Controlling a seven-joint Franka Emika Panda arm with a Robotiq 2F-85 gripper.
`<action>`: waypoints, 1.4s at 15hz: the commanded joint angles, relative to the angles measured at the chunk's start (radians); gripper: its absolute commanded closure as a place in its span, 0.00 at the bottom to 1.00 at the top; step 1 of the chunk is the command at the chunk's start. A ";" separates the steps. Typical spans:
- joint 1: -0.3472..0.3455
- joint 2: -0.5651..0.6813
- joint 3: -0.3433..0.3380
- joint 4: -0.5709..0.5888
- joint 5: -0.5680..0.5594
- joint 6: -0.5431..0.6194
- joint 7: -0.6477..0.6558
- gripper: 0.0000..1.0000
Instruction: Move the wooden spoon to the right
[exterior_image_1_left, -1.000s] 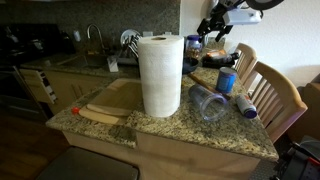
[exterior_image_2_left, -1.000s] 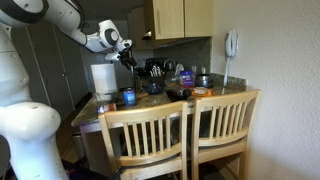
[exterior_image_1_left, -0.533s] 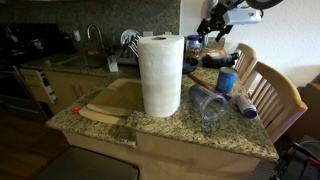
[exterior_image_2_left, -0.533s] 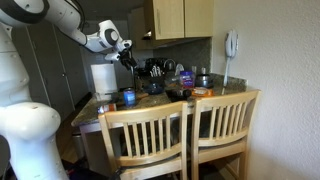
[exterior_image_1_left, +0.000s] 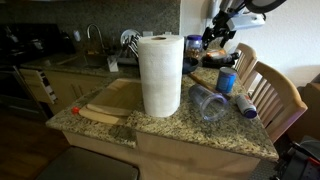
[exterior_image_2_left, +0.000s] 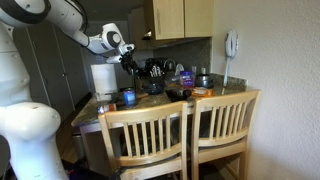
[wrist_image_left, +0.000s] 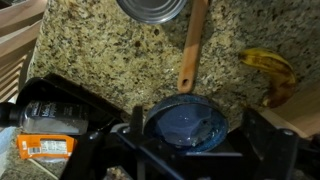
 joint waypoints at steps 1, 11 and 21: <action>0.016 0.040 -0.011 0.052 0.119 -0.058 -0.102 0.00; 0.021 0.039 -0.007 0.031 0.159 -0.019 -0.111 0.00; 0.034 0.164 -0.024 0.083 0.066 0.005 0.037 0.00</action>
